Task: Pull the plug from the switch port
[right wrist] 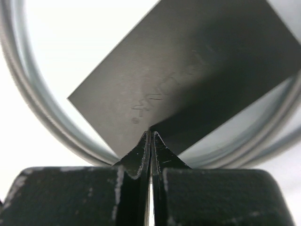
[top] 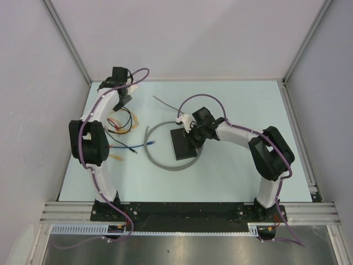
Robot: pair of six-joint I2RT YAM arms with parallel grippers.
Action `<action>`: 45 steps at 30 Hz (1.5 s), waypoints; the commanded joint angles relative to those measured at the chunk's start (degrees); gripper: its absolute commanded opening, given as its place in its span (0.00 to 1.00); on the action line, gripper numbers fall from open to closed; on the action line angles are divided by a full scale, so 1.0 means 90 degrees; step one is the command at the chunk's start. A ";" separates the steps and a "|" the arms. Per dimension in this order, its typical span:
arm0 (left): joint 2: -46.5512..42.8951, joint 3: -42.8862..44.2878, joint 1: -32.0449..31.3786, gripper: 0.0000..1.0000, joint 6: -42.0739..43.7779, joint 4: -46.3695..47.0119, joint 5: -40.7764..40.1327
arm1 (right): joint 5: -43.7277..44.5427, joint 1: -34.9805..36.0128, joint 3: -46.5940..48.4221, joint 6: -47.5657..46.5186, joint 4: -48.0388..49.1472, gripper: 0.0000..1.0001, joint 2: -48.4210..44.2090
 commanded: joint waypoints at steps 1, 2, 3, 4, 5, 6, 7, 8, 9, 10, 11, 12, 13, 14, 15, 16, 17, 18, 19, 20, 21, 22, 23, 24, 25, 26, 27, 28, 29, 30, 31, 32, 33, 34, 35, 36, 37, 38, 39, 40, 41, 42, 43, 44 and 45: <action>0.0203 0.1063 -0.0029 0.80 -0.1435 -0.1372 0.0792 | 0.0502 -0.0057 0.0285 0.0113 -0.0113 0.00 -0.0256; 0.0232 0.1229 -0.0029 0.81 -0.1601 -0.1567 0.1219 | 0.0522 -0.0057 0.0305 0.0123 -0.0113 0.00 -0.0295; 0.0290 0.1550 -0.0038 0.81 -0.1913 -0.1714 0.1407 | 0.0561 -0.0077 0.0354 0.0161 -0.0084 0.03 -0.0344; 0.0330 0.1708 -0.0029 0.81 -0.2061 -0.1996 0.1631 | 0.0629 -0.0087 0.0373 0.0181 -0.0084 0.05 -0.0393; 0.0359 0.1932 -0.0029 0.82 -0.2178 -0.2086 0.1952 | 0.0649 -0.0145 0.0393 0.0259 -0.0064 0.06 -0.0480; 0.0417 0.2050 -0.0029 0.82 -0.2402 -0.2164 0.2120 | 0.0659 -0.0174 0.0422 0.0298 -0.0035 0.08 -0.0530; 0.0428 0.2138 -0.0029 0.82 -0.2501 -0.2281 0.2218 | 0.0679 -0.0213 0.0442 0.0318 -0.0035 0.09 -0.0559; 0.0457 0.2304 -0.0029 0.83 -0.2598 -0.2330 0.2287 | 0.0688 -0.0252 0.0452 0.0376 -0.0045 0.09 -0.0637; 0.0515 0.2392 -0.0029 0.83 -0.2754 -0.2370 0.2403 | 0.0688 -0.0320 0.0471 0.0386 -0.0054 0.13 -0.0667; 0.0545 0.2480 -0.0029 0.84 -0.2823 -0.2418 0.2453 | 0.0698 -0.0369 0.0491 0.0406 -0.0064 0.15 -0.0696; 0.0564 0.2665 -0.0019 0.84 -0.2988 -0.2448 0.2608 | 0.0698 -0.0457 0.0510 0.0425 -0.0093 0.19 -0.0744; 0.0574 0.2734 -0.0009 0.85 -0.3058 -0.2458 0.2716 | 0.0698 -0.0506 0.0539 0.0435 -0.0103 0.22 -0.0784; 0.0584 0.2793 -0.0009 0.85 -0.3116 -0.2487 0.2872 | 0.0708 -0.0555 0.0559 0.0464 -0.0103 0.24 -0.0794; 0.0594 0.2871 -0.0009 0.85 -0.3175 -0.2506 0.3038 | 0.0718 -0.0614 0.0578 0.0494 -0.0103 0.32 -0.0823; 0.0584 0.2891 -0.0009 0.85 -0.3243 -0.2516 0.3358 | 0.0737 -0.0711 0.0598 0.0513 -0.0103 0.35 -0.0842; 0.0603 0.2940 -0.0009 0.85 -0.3282 -0.2565 0.3526 | 0.0747 -0.0760 0.0637 0.0533 -0.0103 0.38 -0.0843; 0.0603 0.2979 -0.0009 0.86 -0.3360 -0.2604 0.3827 | 0.0757 -0.0809 0.0686 0.0572 -0.0113 0.43 -0.0862; 0.0584 0.2979 -0.0009 0.93 -0.3380 -0.2643 0.4468 | 0.0776 -0.0925 0.0725 0.0582 -0.0113 0.46 -0.0872; 0.0526 0.3008 -0.0009 0.99 -0.3410 -0.2663 0.4794 | 0.0786 -0.1004 0.0841 0.0620 -0.0132 0.48 -0.0882; 0.0458 0.2999 -0.0009 0.99 -0.3468 -0.2663 0.5213 | 0.0796 -0.1063 0.0910 0.0659 -0.0152 0.57 -0.0882; 0.0389 0.2970 -0.0009 1.00 -0.3488 -0.2595 0.5865 | 0.0854 -0.1237 0.0978 0.0815 -0.0162 0.64 -0.0862; 0.0253 0.2931 -0.0009 1.00 -0.3507 -0.2537 0.6190 | 0.0903 -0.1336 0.1163 0.0913 -0.0172 0.71 -0.0862; 0.0194 0.2930 -0.0019 1.00 -0.3594 -0.2362 0.6368 | 0.0923 -0.1453 0.1252 0.1020 -0.0162 0.81 -0.0843; 0.0164 0.2959 -0.0029 1.00 -0.3673 -0.2263 0.6418 | 0.0981 -0.1589 0.1378 0.1263 -0.0162 0.85 -0.0804; 0.0183 0.3153 -0.0029 1.00 -0.3799 -0.2224 0.6341 | 0.1020 -0.1832 0.1486 0.1381 -0.0172 0.88 -0.0765; 0.0193 0.3310 -0.0038 1.00 -0.3849 -0.2204 0.6272 | 0.1040 -0.1989 0.1825 0.1479 -0.0249 0.90 -0.0706; 0.0242 0.3466 -0.0039 1.00 -0.3859 -0.2204 0.6175 | 0.1050 -0.2117 0.2012 0.1577 -0.0317 0.91 -0.0658; 0.0290 0.3806 -0.0039 1.00 -0.3898 -0.2194 0.5971 | 0.1069 -0.2369 0.2188 0.1616 -0.0386 0.91 -0.0551; 0.0339 0.3983 -0.0019 1.00 -0.3946 -0.2175 0.5814 | 0.1137 -0.2488 0.2635 0.1665 -0.0512 0.91 -0.0492; 0.0359 0.4149 -0.0009 1.00 -0.4005 -0.2088 0.5726 | 0.1215 -0.2595 0.2842 0.1704 -0.0581 0.91 -0.0433; 0.0369 0.4441 0.0029 1.00 -0.4122 -0.2029 0.5609 | 0.1351 -0.2751 0.3105 0.1743 -0.0717 0.92 -0.0307; 0.0350 0.4579 0.0049 1.00 -0.4200 -0.1931 0.5550 | 0.1614 -0.2830 0.3330 0.1744 -0.0796 0.93 -0.0257; 0.0330 0.4697 0.0069 1.00 -0.4268 -0.1737 0.5510 | 0.1713 -0.2908 0.3787 0.1754 -0.0826 0.94 -0.0199; 0.0282 0.4833 0.0098 1.00 -0.4443 -0.1571 0.5433 | 0.1791 -0.2967 0.3995 0.1754 -0.0865 0.98 -0.0072; 0.0223 0.4864 0.0108 1.00 -0.4522 -0.1414 0.5345 | 0.2043 -0.3045 0.4277 0.1792 -0.1107 1.00 0.0074; 0.0058 0.4854 0.0118 1.00 -0.4600 -0.1249 0.5325 | 0.2278 -0.3075 0.5121 0.1880 -0.1331 0.99 0.0249; -0.0021 0.4825 0.0137 1.00 -0.4795 -0.0870 0.5266 | 0.2464 -0.3104 0.5574 0.1919 -0.1875 1.00 0.0425; -0.0099 0.4796 0.0147 1.00 -0.4874 -0.0682 0.5169 | 0.2862 -0.3153 0.6130 0.2132 -0.2151 1.00 0.0881; -0.0225 0.4796 0.0147 1.00 -0.4971 -0.0497 0.5072 | 0.3050 -0.3192 0.7054 0.2241 -0.2415 1.00 0.1079; -0.0227 0.4902 0.0137 1.00 -0.5166 -0.0311 0.4993 | 0.3139 -0.3231 0.7537 0.2358 -0.2853 1.00 0.1294; -0.0217 0.5000 0.0137 1.00 -0.5284 -0.0261 0.4722 | 0.3217 -0.3309 0.7812 0.2485 -0.2934 1.00 0.1441; -0.0227 0.5078 0.0137 1.00 -0.5381 -0.0232 0.4593 | 0.3247 -0.3348 0.7834 0.2544 -0.2906 1.00 0.1375; -0.0256 0.5108 0.0108 1.00 -0.5421 -0.0154 0.4428 | 0.3334 -0.3368 0.7718 0.2574 -0.2684 1.00 0.1268; -0.0275 0.5108 0.0079 1.00 -0.5422 -0.0124 0.4049 | 0.3393 -0.3378 0.7621 0.2584 -0.2594 1.00 0.1044; -0.0285 0.5098 0.0050 1.00 -0.5422 -0.0114 0.3900 | 0.3471 -0.3368 0.7533 0.2593 -0.2545 1.00 0.0975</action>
